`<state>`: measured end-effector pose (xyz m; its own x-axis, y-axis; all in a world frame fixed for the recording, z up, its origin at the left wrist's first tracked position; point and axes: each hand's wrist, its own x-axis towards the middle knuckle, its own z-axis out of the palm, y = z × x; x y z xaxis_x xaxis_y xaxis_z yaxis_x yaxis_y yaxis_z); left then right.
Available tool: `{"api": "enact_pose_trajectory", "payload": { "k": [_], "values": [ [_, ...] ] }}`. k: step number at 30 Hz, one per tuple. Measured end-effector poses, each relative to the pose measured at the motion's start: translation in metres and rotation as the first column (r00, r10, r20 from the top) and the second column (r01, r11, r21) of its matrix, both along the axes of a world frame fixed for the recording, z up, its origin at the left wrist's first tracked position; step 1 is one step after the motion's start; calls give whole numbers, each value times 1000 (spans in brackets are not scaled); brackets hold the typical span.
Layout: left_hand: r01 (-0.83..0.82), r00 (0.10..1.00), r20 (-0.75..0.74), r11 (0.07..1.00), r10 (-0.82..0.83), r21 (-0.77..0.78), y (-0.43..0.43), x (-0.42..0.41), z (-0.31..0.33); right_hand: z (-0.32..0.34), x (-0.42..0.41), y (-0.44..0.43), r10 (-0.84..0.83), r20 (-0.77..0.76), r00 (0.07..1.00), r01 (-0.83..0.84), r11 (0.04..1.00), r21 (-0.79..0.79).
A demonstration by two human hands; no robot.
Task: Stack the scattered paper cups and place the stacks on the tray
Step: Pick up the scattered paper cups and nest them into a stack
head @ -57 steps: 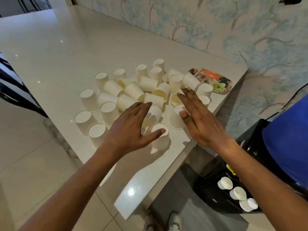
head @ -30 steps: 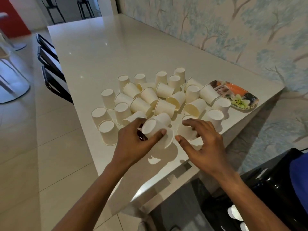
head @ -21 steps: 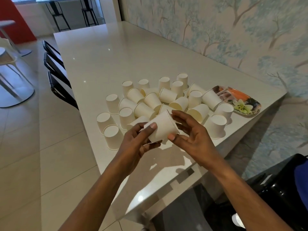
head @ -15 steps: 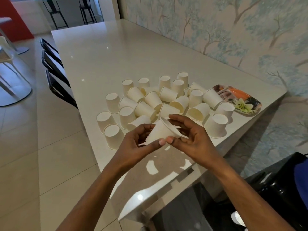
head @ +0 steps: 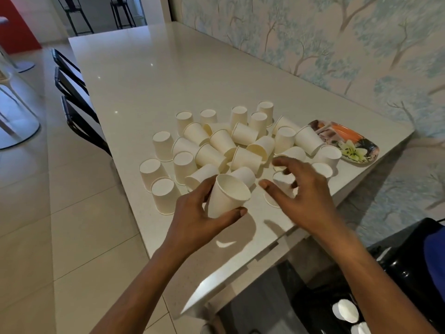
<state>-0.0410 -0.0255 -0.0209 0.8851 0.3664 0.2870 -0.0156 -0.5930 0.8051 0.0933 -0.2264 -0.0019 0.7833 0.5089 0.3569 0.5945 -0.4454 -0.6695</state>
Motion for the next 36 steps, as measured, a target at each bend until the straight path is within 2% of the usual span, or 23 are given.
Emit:
{"api": "enact_pose_trajectory", "payload": {
  "k": [1,4,5,7,12,13,15,17,18,20,23,29,36],
  "values": [
    [-12,1000,7,1000,12,-6,2,0,0,2,8,-4,-43,67,997,51,991,-120],
    [-31,999,29,999,32,-40,3,2,-2,-2,19,-2,-50,67,997,76,876,-476],
    [-26,999,38,999,28,-45,3,3,-3,-6,20,0,-45,65,997,73,831,-551],
    [-11,999,47,999,13,-41,3,4,-5,-13,21,3,-38,35,999,51,803,-594],
    [2,1000,29,1000,-1,-25,2,7,-9,-13,27,1,-56,-26,998,37,885,-463],
    [4,1000,26,1000,-3,-26,3,7,-8,-9,26,1,-73,-27,997,58,924,-378],
    [20,999,27,1000,-20,-19,4,8,-7,1,22,-2,-143,-73,987,135,985,-109],
    [41,999,31,999,-41,-3,4,10,-6,13,10,1,-163,-215,963,203,962,181],
    [50,998,34,999,-50,7,4,11,-6,18,2,5,-122,-299,946,213,932,294],
    [73,996,44,997,-74,26,2,15,-4,19,-13,17,-4,-402,916,196,878,436],
    [100,994,44,992,-103,76,-3,24,-1,8,-28,31,78,-393,916,127,875,468],
    [147,987,50,985,-152,86,-8,34,0,2,-26,34,156,-309,938,-20,915,402],
    [158,986,55,987,-159,34,-12,45,-6,-10,-21,25,122,-314,942,-17,948,318]
  ]
}}
